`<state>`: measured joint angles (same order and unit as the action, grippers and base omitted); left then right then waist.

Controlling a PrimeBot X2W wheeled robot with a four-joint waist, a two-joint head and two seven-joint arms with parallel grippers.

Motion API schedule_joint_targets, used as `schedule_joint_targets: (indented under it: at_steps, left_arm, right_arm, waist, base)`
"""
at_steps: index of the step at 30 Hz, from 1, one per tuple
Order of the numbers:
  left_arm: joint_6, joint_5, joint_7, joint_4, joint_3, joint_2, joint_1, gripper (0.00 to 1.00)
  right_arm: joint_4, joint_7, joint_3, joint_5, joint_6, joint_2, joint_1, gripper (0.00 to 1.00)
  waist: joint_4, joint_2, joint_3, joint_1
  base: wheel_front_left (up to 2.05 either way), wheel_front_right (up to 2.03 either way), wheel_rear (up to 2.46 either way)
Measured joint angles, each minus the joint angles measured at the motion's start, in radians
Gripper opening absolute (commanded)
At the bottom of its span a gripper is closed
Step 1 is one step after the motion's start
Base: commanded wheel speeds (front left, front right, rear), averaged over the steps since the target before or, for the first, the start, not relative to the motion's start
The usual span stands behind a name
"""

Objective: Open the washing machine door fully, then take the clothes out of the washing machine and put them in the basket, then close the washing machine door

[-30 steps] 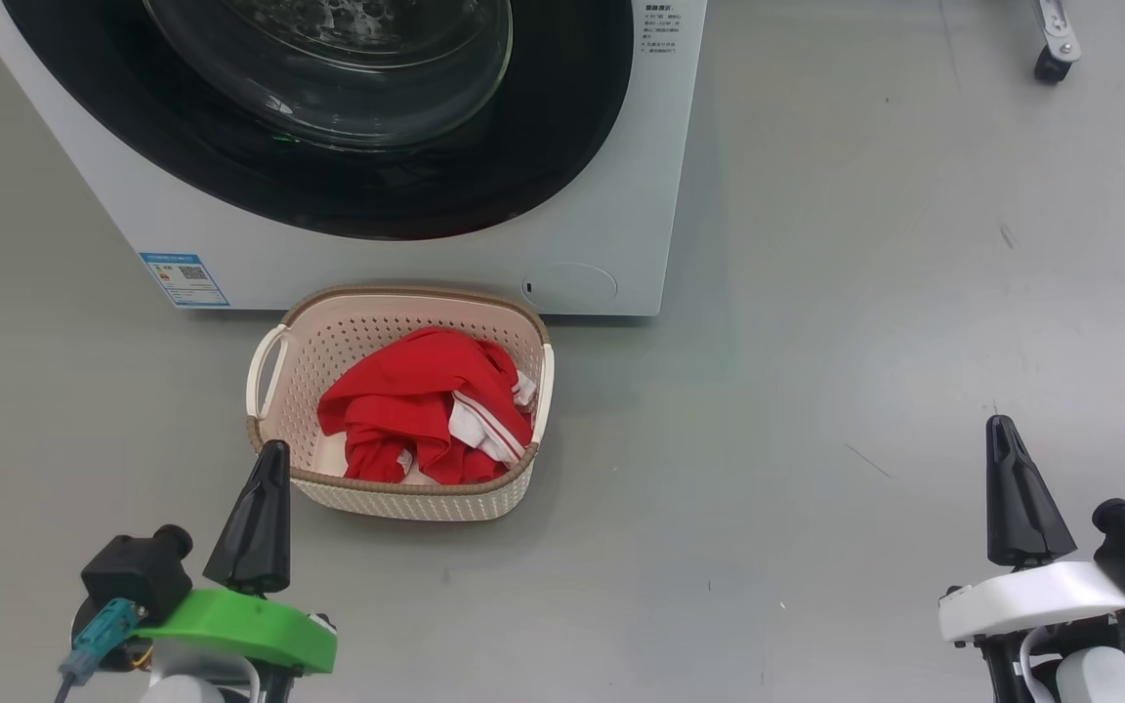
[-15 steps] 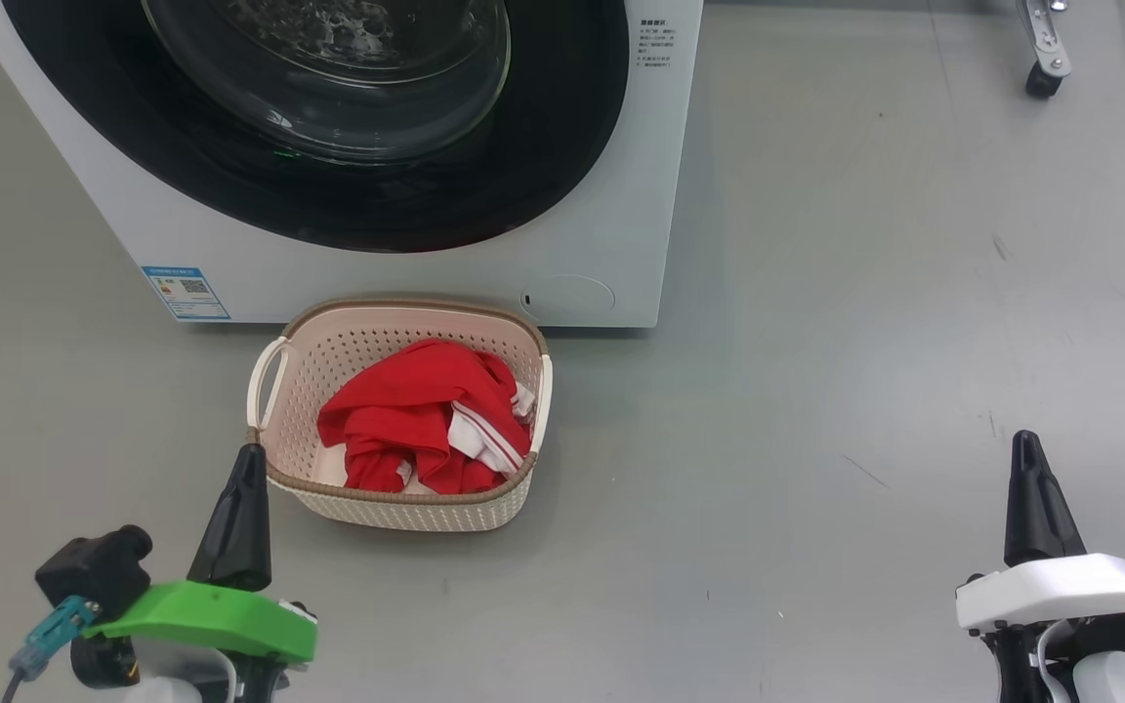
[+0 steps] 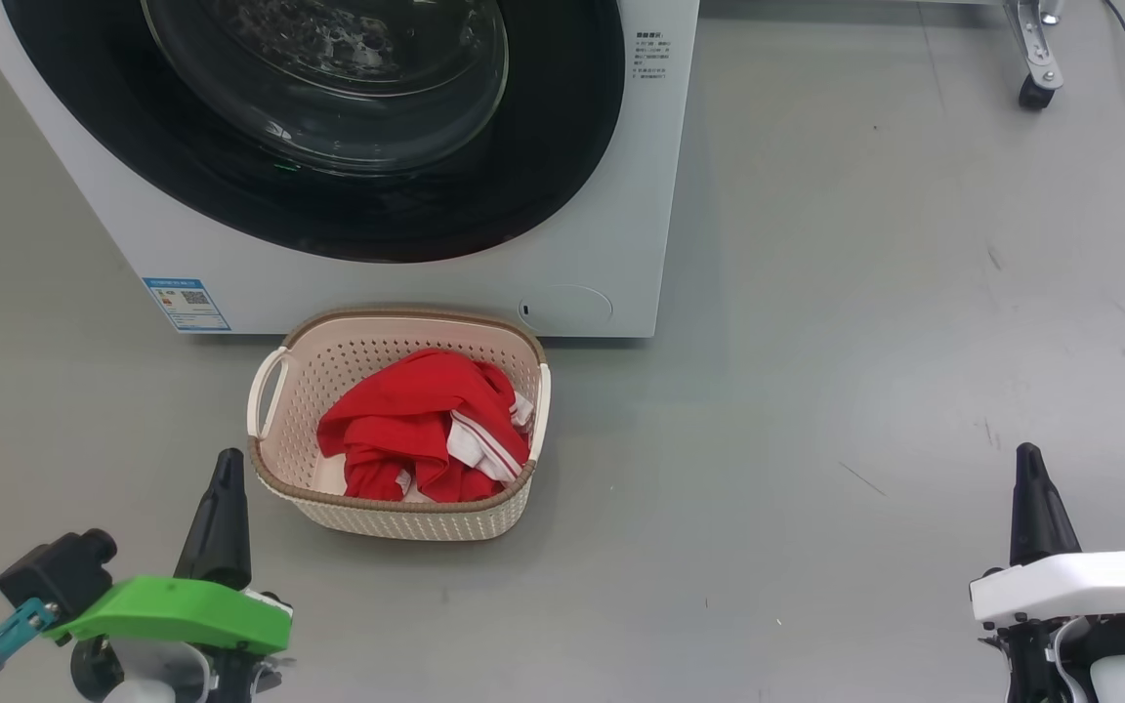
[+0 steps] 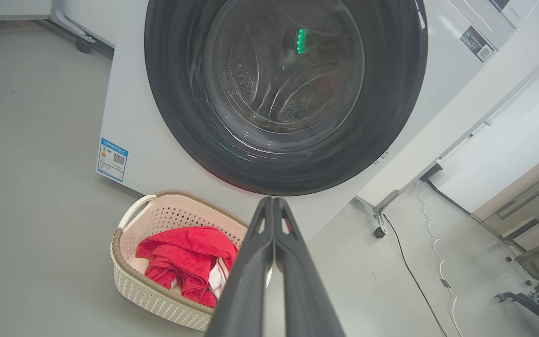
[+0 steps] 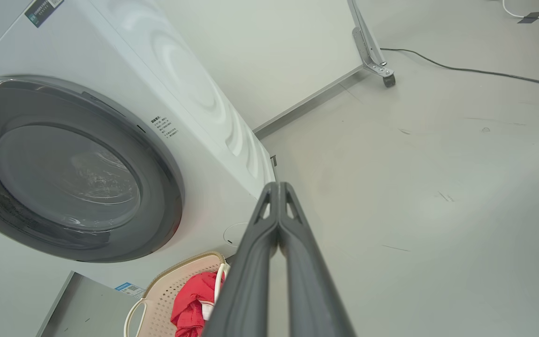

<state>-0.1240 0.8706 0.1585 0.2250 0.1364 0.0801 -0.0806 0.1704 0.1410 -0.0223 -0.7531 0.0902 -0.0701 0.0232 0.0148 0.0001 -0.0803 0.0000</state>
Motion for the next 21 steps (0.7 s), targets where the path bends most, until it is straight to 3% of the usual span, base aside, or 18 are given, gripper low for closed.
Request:
schedule_joint_targets:
  at_steps: [21]
  left_arm:
    - [0.000, 0.235, -0.065, 0.010, -0.040, 0.000, 0.000, 0.00]
  right_arm:
    - [0.032, -0.067, -0.026, -0.254, 0.006, 0.004, -0.020, 0.00]
  waist:
    - [-0.004, 0.0000, 0.023, 0.0000]
  base:
    - [0.00, 0.00, 0.00]
